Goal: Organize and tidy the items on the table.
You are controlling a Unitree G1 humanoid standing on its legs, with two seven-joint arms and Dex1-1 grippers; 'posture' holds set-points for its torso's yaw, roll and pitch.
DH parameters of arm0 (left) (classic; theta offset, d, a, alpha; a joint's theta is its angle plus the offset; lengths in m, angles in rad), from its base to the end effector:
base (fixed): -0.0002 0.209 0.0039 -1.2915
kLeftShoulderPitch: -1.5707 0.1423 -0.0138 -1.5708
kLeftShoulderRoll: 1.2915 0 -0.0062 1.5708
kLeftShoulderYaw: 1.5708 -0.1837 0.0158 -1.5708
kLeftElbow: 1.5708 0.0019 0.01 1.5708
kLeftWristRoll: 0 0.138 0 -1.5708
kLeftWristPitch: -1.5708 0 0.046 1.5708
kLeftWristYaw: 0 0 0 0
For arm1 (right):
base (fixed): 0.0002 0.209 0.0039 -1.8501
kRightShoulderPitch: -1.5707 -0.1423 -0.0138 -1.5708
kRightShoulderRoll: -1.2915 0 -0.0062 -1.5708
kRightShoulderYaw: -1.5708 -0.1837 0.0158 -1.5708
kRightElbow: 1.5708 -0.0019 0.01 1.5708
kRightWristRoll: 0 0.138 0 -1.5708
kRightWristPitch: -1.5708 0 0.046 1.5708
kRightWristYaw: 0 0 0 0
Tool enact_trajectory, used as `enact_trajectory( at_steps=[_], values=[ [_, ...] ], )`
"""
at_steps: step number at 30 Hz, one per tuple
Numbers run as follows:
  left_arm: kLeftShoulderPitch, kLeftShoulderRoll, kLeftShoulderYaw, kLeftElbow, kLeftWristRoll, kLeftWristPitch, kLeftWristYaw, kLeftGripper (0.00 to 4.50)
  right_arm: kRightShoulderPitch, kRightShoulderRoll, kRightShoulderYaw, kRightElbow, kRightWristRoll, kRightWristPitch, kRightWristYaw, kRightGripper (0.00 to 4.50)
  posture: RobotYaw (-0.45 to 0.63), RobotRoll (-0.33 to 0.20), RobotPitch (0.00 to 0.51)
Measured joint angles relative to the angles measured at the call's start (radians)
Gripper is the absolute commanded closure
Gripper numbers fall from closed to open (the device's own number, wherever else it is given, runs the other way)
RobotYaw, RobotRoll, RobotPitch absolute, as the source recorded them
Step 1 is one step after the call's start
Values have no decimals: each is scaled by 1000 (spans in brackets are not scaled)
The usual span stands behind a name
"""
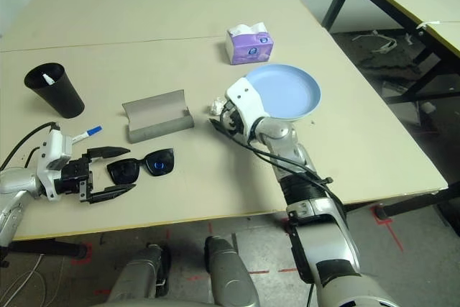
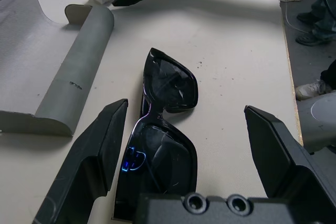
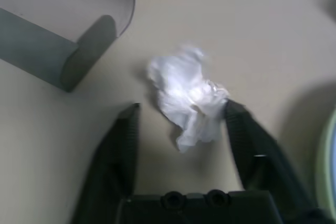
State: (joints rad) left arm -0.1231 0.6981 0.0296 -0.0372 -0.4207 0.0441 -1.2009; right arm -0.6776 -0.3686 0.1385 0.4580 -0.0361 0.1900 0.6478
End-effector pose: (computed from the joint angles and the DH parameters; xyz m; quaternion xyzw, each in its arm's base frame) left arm 0.2246 0.2648 0.1238 0.1491 0.0261 -0.5610 0.8139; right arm 0.3220 -0.1802 0.1324 -0.2236 0.0656 0.3332 0.9136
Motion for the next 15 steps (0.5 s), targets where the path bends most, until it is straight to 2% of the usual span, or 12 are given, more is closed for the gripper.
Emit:
enact_trajectory(
  at_steps=[5, 6, 12, 15],
  values=[
    [-1, 0, 0, -1, 0, 0, 3, 0, -9, 1, -10, -1, 4, 7, -8, 4285, -151, 0, 172],
    [-4, 0, 0, -1, 0, 0, 3, 0, -9, 3, -21, -4, 16, 18, -12, 4453, -151, 0, 172],
    [-11, 0, 0, -1, 1, -4, -1, 0, -90, -8, -125, -53, 85, 111, -48, 4453, -162, 0, 175],
    [-14, 1, -1, 0, 3, -10, -6, 0, -179, -77, -168, -65, 97, 141, -74, 4453, -167, 0, 174]
  ],
)
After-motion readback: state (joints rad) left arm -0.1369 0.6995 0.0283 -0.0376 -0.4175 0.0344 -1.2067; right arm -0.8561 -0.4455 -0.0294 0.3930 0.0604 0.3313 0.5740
